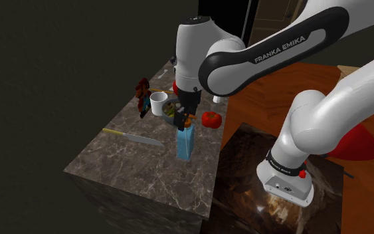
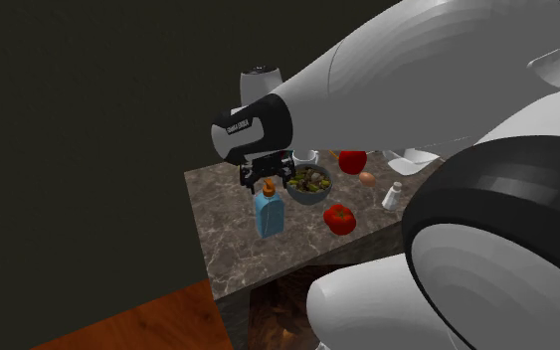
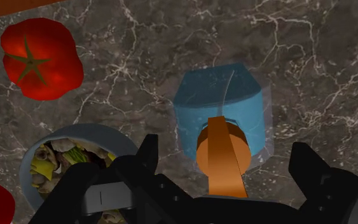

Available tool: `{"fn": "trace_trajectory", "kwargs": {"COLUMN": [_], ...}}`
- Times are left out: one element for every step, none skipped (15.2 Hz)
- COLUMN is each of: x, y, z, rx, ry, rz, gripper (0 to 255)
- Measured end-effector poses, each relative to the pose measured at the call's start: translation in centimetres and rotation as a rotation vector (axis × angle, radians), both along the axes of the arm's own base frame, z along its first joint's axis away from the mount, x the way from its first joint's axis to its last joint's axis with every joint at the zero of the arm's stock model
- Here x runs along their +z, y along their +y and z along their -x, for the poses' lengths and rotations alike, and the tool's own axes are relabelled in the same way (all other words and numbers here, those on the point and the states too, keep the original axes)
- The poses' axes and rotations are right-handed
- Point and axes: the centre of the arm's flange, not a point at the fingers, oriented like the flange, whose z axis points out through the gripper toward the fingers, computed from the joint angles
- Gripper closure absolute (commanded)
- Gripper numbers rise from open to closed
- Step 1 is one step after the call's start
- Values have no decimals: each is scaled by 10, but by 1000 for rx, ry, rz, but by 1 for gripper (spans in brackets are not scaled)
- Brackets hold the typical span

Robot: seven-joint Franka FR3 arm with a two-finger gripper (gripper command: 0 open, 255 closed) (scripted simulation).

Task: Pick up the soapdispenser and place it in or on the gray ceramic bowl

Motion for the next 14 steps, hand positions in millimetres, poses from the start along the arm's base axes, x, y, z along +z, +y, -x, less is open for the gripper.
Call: {"fn": "trace_trajectory", "kwargs": {"x": [0, 0, 0, 0, 0, 0, 0, 0, 0, 0, 0, 0, 0, 2], "y": [0, 0, 0, 0, 0, 0, 0, 0, 0, 0, 0, 0, 0, 0], "z": [0, 0, 0, 0, 0, 0, 0, 0, 0, 0, 0, 0, 0, 0], "rx": [0, 0, 0, 0, 0, 0, 0, 0, 0, 0, 0, 0, 0, 0], "ry": [0, 0, 0, 0, 0, -1, -1, -1, -1, -1, -1, -1, -1, -1], "rz": [0, 0, 0, 0, 0, -1, -1, -1, -1, -1, -1, -1, -1, 0], "gripper": [0, 0, 255, 255, 255, 255, 255, 255, 255, 255, 255, 255, 255, 255]}}
